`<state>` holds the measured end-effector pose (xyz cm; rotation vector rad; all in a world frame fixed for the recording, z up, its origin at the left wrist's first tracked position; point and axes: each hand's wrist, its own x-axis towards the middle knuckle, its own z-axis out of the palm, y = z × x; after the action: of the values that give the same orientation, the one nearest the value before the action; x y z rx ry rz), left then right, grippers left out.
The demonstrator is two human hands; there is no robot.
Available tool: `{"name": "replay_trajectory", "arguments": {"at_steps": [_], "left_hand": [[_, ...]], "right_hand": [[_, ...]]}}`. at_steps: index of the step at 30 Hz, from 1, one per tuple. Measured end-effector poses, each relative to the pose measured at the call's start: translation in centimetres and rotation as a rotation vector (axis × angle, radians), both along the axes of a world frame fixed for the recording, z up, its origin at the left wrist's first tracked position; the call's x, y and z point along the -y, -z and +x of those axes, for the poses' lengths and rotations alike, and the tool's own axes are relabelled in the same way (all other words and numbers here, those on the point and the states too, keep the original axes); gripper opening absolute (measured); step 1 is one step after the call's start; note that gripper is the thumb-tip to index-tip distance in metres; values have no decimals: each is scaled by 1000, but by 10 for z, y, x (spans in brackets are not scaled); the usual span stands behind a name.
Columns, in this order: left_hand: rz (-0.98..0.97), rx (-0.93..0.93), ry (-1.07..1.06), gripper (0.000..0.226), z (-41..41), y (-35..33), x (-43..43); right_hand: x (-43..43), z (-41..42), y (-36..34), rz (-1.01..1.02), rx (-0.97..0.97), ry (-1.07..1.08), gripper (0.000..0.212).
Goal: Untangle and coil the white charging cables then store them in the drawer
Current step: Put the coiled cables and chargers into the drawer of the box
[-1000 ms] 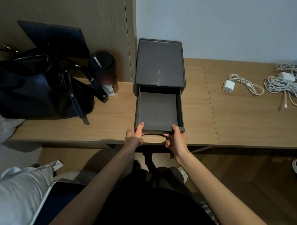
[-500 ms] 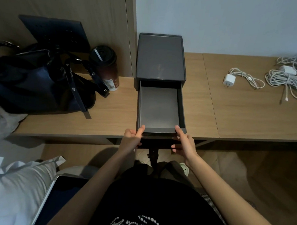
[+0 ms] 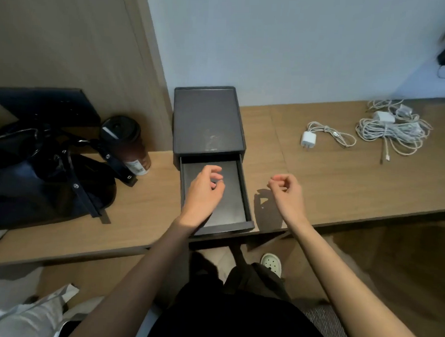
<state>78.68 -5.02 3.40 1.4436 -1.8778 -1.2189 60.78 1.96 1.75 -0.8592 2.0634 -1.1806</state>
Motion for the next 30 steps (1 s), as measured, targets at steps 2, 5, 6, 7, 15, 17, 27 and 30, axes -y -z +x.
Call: {"name": "replay_trajectory", "arguments": {"at_steps": [2, 5, 6, 7, 15, 17, 27, 30], "left_hand": [[-15, 1, 78, 33, -28, -6, 9], [-23, 11, 187, 39, -77, -9, 23], [-28, 20, 218, 40, -95, -9, 27], [-37, 39, 252, 41, -112, -8, 32], [-44, 163, 332, 45, -263, 6, 78], [13, 166, 289, 46, -293, 13, 89], [293, 173, 67, 77, -355, 61, 120], [289, 203, 20, 97, -359, 82, 119]], "right_hand": [[8, -22, -3, -18, -20, 8, 9], [18, -63, -4, -12, -83, 34, 9], [21, -78, -4, -11, -100, 41, 8], [24, -93, -4, -10, -115, 42, 9], [52, -236, -3, 67, -246, -17, 19], [64, -270, -1, 99, -286, -69, 22], [137, -357, 47, 236, -522, -456, 33], [148, -363, 60, 258, -545, -529, 32]]}}
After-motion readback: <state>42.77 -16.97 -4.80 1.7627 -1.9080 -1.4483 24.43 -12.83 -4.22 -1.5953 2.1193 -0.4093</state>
